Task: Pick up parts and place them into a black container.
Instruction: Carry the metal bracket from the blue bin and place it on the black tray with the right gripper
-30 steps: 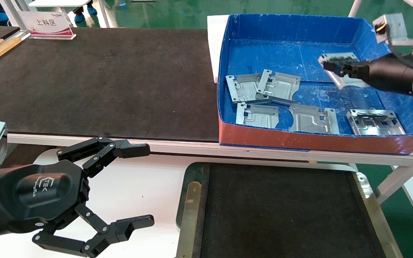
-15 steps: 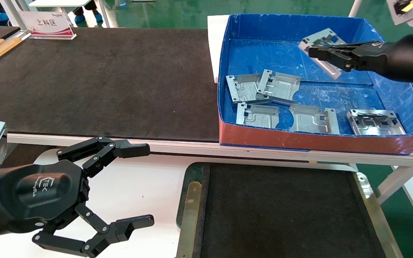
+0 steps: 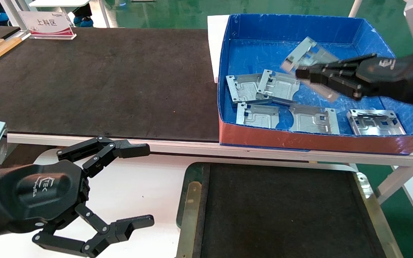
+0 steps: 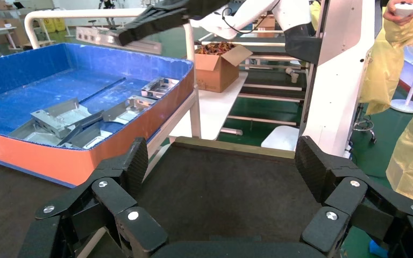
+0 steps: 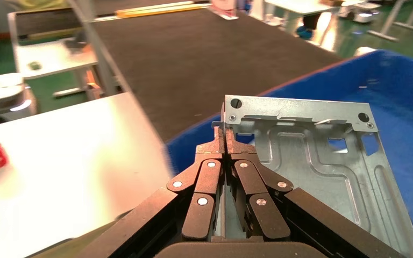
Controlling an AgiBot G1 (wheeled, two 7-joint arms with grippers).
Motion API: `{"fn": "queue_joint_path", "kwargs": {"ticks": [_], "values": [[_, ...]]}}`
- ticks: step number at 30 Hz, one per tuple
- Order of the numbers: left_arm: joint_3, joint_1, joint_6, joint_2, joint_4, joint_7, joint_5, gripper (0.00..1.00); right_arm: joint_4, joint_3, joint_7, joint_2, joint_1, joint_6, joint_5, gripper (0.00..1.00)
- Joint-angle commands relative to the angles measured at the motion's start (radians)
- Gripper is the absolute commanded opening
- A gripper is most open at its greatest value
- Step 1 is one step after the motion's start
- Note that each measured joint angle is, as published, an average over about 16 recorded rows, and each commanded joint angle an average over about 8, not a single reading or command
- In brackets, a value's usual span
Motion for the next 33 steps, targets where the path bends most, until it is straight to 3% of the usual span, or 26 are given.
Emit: {"fn": "queue_joint_path", "kwargs": {"ticks": [1,6,12,16,23,33], "values": [[0.000,0.000,0.000,0.000,0.000,0.000,0.000,1.00,-0.102,0.019,-0.068,0.003,0.054,-0.001,-0.065,0.00],[0.000,0.000,0.000,0.000,0.000,0.000,0.000,1.00,-0.280,0.026,-0.200,0.015,0.137,0.044,-0.136,0.00],[0.000,0.000,0.000,0.000,0.000,0.000,0.000,1.00,-0.333,0.055,-0.281,-0.007,0.101,0.195,-0.035,0.00],[0.000,0.000,0.000,0.000,0.000,0.000,0.000,1.00,-0.293,0.091,-0.303,-0.028,0.039,0.273,0.045,0.00],[0.000,0.000,0.000,0.000,0.000,0.000,0.000,1.00,-0.184,0.130,-0.315,-0.057,-0.036,0.341,0.116,0.00],[0.000,0.000,0.000,0.000,0.000,0.000,0.000,1.00,0.017,0.150,-0.234,-0.083,-0.146,0.457,0.177,0.00]]}}
